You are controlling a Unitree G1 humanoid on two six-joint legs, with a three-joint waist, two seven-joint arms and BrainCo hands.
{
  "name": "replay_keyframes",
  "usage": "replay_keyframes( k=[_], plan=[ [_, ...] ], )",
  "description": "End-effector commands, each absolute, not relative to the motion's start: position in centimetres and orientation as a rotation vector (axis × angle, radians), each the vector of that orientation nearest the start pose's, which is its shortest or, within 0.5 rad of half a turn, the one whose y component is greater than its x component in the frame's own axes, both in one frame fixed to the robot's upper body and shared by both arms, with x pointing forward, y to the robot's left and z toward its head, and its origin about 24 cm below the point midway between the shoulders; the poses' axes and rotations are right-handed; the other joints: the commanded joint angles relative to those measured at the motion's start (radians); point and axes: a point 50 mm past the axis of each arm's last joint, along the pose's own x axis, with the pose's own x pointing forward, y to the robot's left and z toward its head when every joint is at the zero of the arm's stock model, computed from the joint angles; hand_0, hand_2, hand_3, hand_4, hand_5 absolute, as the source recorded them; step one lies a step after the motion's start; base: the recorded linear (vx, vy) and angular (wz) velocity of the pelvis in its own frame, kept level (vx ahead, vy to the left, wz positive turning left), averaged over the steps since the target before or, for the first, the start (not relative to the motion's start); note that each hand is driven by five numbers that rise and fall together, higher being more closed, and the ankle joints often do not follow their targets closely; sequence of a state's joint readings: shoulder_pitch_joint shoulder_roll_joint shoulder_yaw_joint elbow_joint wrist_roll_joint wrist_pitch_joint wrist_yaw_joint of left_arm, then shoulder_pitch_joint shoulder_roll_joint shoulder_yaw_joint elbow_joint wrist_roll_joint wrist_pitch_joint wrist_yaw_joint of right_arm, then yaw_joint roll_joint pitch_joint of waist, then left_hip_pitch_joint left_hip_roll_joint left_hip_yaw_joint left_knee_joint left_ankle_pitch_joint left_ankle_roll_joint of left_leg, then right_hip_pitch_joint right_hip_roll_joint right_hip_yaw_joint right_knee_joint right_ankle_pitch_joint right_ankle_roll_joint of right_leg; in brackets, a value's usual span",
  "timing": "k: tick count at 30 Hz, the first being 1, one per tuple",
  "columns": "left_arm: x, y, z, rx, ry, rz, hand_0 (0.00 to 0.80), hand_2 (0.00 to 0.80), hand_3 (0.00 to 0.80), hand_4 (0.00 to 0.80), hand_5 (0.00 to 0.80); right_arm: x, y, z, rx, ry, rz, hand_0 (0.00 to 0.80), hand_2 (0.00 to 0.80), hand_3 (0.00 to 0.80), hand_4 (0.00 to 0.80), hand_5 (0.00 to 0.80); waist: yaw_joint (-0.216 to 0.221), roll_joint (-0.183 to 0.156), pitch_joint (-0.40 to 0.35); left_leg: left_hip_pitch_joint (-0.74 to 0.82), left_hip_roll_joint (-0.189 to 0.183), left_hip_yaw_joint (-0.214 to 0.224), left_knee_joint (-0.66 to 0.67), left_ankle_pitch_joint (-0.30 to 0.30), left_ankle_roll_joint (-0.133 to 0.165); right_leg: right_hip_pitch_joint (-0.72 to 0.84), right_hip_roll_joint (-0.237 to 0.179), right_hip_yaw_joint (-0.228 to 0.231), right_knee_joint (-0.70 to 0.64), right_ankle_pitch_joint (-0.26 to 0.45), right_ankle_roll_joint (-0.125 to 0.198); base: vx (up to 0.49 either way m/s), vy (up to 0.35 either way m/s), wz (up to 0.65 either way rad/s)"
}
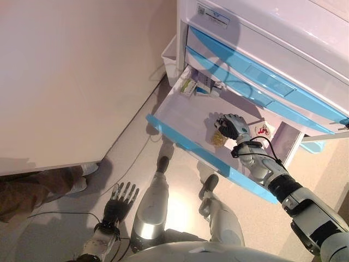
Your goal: Open the drawer and pick up the medicine
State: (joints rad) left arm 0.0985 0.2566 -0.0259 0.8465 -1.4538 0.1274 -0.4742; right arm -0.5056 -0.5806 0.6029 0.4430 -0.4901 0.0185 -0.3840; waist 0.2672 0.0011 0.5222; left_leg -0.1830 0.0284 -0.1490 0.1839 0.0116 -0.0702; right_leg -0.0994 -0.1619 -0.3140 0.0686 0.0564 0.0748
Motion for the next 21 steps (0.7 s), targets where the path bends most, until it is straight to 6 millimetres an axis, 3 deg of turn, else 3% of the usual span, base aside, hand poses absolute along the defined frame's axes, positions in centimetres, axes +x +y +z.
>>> replay_keyframes(
  k=[1, 13, 21],
  plan=[
    [12.4, 22.9, -12.0, -1.238, 0.511, 0.285, 0.000, 0.000, 0.000, 0.000, 0.000, 32.2, -16.0, 9.9, -1.217, -0.434, 0.101, 0.800, 0.800, 0.800, 0.800, 0.800, -0.007, -0.027, -0.064, -0.024, -0.023, 0.019, 0.002, -0.015, 0.041, 0.039, 0.004, 0.022, 0.069, -0.042, 0.032, 0.013, 0.002, -0.05],
    [11.8, 22.6, -12.3, -1.249, 0.510, 0.316, 0.000, 0.000, 0.000, 0.000, 0.000, 30.4, -14.4, 15.3, -1.148, -0.625, 0.201, 0.800, 0.800, 0.800, 0.800, 0.800, -0.032, -0.042, -0.104, 0.014, -0.006, 0.043, -0.022, -0.016, 0.038, 0.059, 0.007, 0.046, 0.057, -0.043, 0.039, 0.008, 0.001, -0.05],
    [11.4, 22.3, -12.6, -1.263, 0.512, 0.348, 0.000, 0.000, 0.000, 0.000, 0.000, 28.1, -13.0, 18.8, -1.069, -0.752, 0.372, 0.800, 0.800, 0.800, 0.800, 0.800, -0.054, -0.049, -0.140, 0.042, -0.001, 0.061, -0.038, -0.019, 0.038, 0.072, 0.009, 0.066, 0.051, -0.049, 0.039, 0.018, 0.015, -0.08]
  ],
)
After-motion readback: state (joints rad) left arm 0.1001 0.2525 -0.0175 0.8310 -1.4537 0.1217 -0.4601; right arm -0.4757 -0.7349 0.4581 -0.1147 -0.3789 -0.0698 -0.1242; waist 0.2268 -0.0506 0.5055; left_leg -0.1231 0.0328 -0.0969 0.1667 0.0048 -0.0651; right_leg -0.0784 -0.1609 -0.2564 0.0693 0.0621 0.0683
